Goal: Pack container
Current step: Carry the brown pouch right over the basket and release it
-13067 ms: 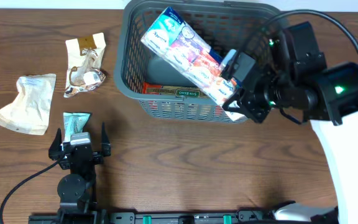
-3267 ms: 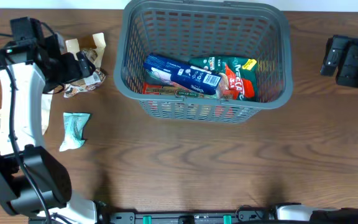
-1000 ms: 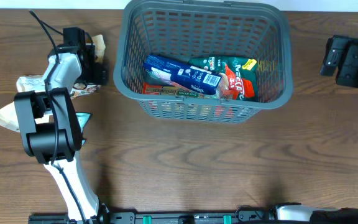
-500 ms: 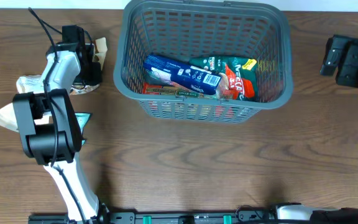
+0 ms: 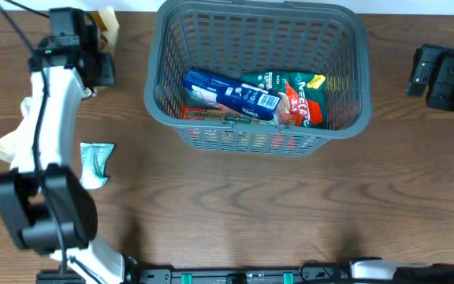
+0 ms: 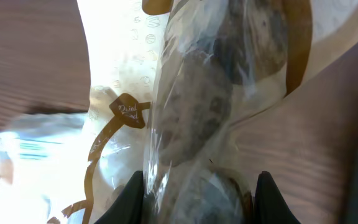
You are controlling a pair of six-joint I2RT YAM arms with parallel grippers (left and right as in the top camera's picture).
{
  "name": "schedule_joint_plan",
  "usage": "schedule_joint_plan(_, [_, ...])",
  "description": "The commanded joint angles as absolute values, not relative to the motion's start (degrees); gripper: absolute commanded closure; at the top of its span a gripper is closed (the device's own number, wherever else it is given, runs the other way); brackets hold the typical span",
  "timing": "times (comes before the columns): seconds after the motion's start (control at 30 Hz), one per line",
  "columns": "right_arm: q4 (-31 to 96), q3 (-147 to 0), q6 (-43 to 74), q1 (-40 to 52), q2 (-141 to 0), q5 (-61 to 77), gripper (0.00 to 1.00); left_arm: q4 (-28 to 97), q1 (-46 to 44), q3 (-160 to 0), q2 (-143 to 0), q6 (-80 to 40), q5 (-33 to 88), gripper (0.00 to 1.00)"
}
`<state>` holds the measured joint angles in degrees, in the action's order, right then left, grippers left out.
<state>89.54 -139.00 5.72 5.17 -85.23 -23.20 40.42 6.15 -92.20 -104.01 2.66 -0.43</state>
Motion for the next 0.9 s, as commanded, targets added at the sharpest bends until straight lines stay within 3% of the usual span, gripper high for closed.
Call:
schedule_joint_plan(0.0, [89.67, -139.28, 6.63, 4.91, -85.41, -23.97, 0.01, 41.17, 6.07, -93.78, -98.26, -1.43, -0.40, 0.94])
schedule_joint_plan(0.4, [89.67, -139.28, 6.63, 4.91, -85.41, -23.97, 0.01, 43.42, 3.40, -99.13, -81.38, -1.13, 6.59, 0.94])
schedule_joint_plan(0.87, [89.67, -139.28, 6.63, 4.91, -85.41, -23.97, 0.01, 57.58, -1.41, -123.39, -90.41, 1.04, 11.97, 0.95])
